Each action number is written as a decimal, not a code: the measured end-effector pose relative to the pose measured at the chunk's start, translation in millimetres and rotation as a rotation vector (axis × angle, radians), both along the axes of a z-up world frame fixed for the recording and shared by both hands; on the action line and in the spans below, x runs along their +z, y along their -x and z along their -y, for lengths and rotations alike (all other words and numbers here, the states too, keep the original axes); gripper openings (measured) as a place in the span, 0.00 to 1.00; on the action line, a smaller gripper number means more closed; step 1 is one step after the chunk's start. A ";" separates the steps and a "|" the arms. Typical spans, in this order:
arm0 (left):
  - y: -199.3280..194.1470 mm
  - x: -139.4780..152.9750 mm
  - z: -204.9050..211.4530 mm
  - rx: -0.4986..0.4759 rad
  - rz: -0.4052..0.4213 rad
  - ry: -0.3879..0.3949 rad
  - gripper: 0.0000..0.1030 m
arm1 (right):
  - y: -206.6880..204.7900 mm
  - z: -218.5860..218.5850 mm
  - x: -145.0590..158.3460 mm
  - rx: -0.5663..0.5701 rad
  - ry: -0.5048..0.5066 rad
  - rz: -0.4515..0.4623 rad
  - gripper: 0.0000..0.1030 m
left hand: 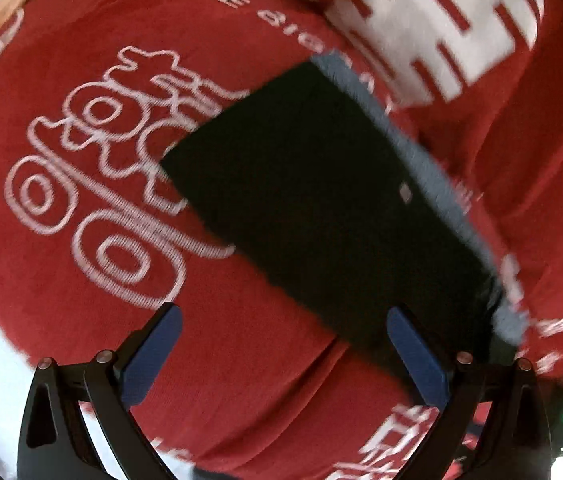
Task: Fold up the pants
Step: 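Grasp the end of the folded pants with the left gripper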
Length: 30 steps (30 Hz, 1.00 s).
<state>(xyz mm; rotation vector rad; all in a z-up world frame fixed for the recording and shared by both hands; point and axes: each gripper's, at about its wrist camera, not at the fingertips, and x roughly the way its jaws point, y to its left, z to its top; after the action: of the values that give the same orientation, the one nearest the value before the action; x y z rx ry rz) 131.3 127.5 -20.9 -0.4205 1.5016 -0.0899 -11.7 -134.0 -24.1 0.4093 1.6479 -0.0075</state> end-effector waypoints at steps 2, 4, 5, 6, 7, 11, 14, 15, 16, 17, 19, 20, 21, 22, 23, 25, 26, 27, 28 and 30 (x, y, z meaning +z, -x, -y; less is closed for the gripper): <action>-7.0 -5.2 -7.1 0.031 0.000 0.066 1.00 | -1.2 3.2 -2.8 -0.007 -0.011 -0.003 0.87; -9.5 -10.2 -12.3 0.062 0.005 0.119 1.00 | -2.5 3.2 -4.5 -0.008 -0.014 0.000 0.87; -10.5 -12.0 -14.6 0.072 0.011 0.139 1.00 | -3.2 2.7 -5.4 -0.007 -0.014 0.002 0.87; -12.6 -15.1 -15.1 0.080 0.017 0.164 1.00 | -4.1 2.1 -6.4 -0.006 -0.018 0.004 0.87; -14.3 -18.8 -15.2 0.083 0.019 0.193 1.00 | -4.9 1.6 -7.3 -0.005 -0.021 0.004 0.87; -18.1 -36.5 -8.1 0.087 0.024 0.295 1.00 | -6.6 -1.2 -14.3 0.001 -0.038 0.006 0.87; -20.7 -42.0 -5.7 0.107 0.047 0.337 1.00 | -8.9 -3.6 -16.8 0.011 -0.043 0.008 0.87; -22.0 -43.3 -6.8 0.121 0.059 0.353 1.00 | -9.4 -4.4 -17.0 0.014 -0.051 0.014 0.87; -22.7 -44.4 -7.2 0.130 0.066 0.362 1.00 | -9.4 -5.7 -17.0 0.016 -0.054 0.017 0.87; -23.7 -45.4 -8.9 0.139 0.073 0.372 1.00 | -10.1 -6.5 -17.2 0.020 -0.057 0.022 0.87; -25.4 -46.5 -11.9 0.162 0.083 0.385 1.00 | -10.4 -8.3 -18.4 0.024 -0.064 0.024 0.87; -26.4 -45.7 -11.9 0.178 0.079 0.382 1.00 | -9.9 -9.3 -19.8 0.024 -0.063 0.022 0.87; -27.3 -42.5 -10.2 0.193 0.074 0.373 1.00 | -11.1 -10.0 -20.2 0.025 -0.063 0.020 0.87; -28.1 -37.3 -7.9 0.193 0.082 0.364 1.00 | -11.5 -10.1 -20.5 0.024 -0.064 0.019 0.87; -29.0 -32.3 -4.7 0.181 0.100 0.355 1.00 | -12.2 -10.6 -20.5 0.023 -0.066 0.020 0.87; -32.8 -22.6 6.3 0.130 0.137 0.305 1.00 | -13.5 -10.3 -20.1 0.023 -0.070 0.024 0.87; -35.1 -24.7 10.2 0.115 0.131 0.271 1.00 | -15.0 -10.0 -20.3 0.023 -0.071 0.024 0.87; -37.0 -29.0 12.1 0.109 0.116 0.241 1.00 | -15.9 -9.8 -20.3 0.022 -0.071 0.024 0.87; -39.0 -35.8 14.0 0.108 0.092 0.202 1.00 | -17.9 -9.2 -20.5 0.024 -0.069 0.025 0.87; -39.5 -38.2 15.6 0.117 0.093 0.165 0.96 | -22.7 -8.9 -16.3 0.034 -0.056 0.045 0.87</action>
<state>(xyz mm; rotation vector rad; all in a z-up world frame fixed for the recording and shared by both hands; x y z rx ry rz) 170.8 112.0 -59.0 -0.6279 1.3797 -0.1393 11.0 -125.2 -40.4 0.4213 1.6135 0.0722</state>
